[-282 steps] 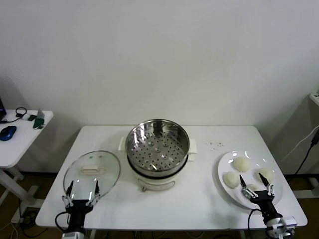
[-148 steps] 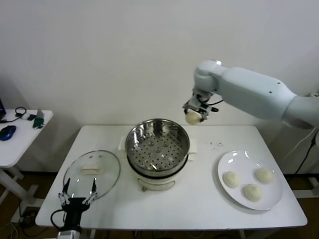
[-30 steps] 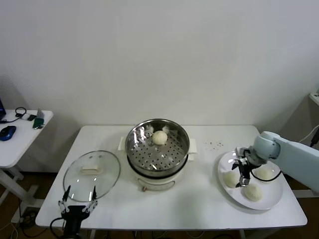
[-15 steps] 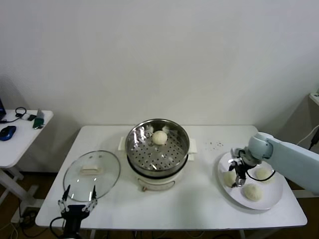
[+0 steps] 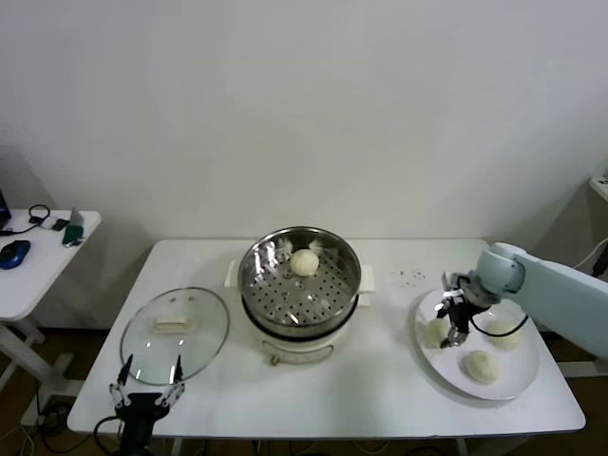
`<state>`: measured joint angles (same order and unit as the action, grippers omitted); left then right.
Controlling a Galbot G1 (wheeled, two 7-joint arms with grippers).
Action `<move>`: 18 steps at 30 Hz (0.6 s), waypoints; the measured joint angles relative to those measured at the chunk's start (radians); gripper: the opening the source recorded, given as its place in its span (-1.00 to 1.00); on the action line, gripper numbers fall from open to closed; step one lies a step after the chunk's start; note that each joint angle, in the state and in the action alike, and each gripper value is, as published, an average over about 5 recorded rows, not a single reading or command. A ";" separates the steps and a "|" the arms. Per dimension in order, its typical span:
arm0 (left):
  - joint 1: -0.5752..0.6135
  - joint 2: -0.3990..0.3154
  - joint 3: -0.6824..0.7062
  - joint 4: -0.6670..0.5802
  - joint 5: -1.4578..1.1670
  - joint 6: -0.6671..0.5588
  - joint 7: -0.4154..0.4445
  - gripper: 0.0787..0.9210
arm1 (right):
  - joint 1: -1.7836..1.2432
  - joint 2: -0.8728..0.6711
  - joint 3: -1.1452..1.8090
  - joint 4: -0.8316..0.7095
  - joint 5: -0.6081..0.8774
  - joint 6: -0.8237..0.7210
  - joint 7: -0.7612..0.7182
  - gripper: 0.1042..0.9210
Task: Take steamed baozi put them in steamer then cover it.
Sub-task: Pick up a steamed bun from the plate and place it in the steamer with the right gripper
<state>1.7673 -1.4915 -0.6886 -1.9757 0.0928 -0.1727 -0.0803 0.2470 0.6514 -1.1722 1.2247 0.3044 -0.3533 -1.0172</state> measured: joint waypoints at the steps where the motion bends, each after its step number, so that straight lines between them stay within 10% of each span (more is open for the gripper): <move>1: 0.000 0.000 0.001 -0.001 0.000 0.000 0.000 0.77 | 0.032 0.004 -0.022 0.000 0.019 0.000 0.000 0.45; 18: 0.012 0.005 0.036 -0.023 -0.006 0.003 0.001 0.77 | 0.520 0.222 -0.296 0.030 0.393 -0.049 0.019 0.45</move>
<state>1.7795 -1.4864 -0.6527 -1.9990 0.0865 -0.1701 -0.0788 0.7666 0.8735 -1.4682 1.2550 0.6969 -0.4023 -0.9980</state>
